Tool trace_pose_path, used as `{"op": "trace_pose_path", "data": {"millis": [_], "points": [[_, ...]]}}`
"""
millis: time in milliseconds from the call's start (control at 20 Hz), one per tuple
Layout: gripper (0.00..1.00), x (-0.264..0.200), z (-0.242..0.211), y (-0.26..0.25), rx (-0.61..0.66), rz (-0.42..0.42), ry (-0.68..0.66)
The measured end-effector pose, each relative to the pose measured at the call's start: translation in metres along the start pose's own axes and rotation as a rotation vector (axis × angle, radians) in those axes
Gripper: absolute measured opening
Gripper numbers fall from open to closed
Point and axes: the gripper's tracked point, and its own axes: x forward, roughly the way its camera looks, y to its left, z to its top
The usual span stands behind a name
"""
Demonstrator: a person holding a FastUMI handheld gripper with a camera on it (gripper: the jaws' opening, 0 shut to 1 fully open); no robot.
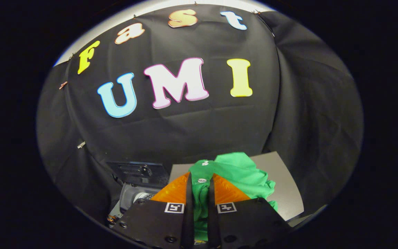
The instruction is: Put the clothes into the washing machine and then close the washing machine lid.
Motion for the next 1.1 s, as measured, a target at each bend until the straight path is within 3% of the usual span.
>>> {"op": "trace_pose_path", "data": {"millis": [350, 800, 1100], "points": [[0.19, -0.036, 0.041, 0.119, -0.044, 0.090, -0.071], [0.20, -0.020, 0.009, 0.284, -0.044, 0.278, -0.028], [0.20, 0.020, -0.028, 0.323, -0.060, 0.282, 0.000]]}}
